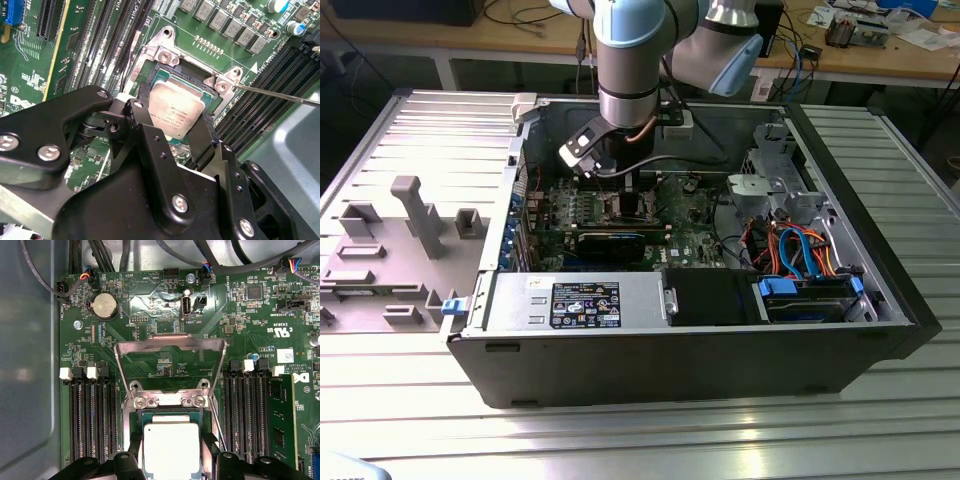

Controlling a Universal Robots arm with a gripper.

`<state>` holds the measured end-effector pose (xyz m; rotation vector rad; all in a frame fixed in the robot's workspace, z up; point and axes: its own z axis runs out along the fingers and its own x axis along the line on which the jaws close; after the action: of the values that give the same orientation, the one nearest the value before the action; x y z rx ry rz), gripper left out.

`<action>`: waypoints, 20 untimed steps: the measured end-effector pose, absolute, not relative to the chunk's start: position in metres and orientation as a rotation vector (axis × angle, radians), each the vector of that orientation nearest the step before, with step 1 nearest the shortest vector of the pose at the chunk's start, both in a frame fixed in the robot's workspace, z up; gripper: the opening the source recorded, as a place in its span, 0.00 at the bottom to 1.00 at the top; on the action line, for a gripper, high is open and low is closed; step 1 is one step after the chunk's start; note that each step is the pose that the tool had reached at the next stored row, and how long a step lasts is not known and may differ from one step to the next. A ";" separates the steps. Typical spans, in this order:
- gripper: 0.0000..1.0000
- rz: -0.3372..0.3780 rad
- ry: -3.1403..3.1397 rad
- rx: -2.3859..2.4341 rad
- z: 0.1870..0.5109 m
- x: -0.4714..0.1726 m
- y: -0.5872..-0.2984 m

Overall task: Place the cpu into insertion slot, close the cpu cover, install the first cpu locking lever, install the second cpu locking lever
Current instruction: 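Place the cpu into insertion slot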

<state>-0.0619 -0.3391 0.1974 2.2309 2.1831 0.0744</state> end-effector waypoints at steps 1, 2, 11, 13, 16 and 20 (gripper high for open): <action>0.54 0.076 2.184 2.232 0.197 -0.062 -0.339; 0.54 0.078 2.185 2.232 0.197 -0.062 -0.339; 0.54 0.084 2.187 2.235 0.195 -0.063 -0.339; 0.54 0.084 2.187 2.235 0.195 -0.063 -0.339; 0.55 0.084 2.188 2.237 0.195 -0.063 -0.339; 0.58 0.084 2.188 2.236 0.195 -0.063 -0.338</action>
<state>-0.0626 -0.3384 0.1946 2.2364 2.1882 0.0840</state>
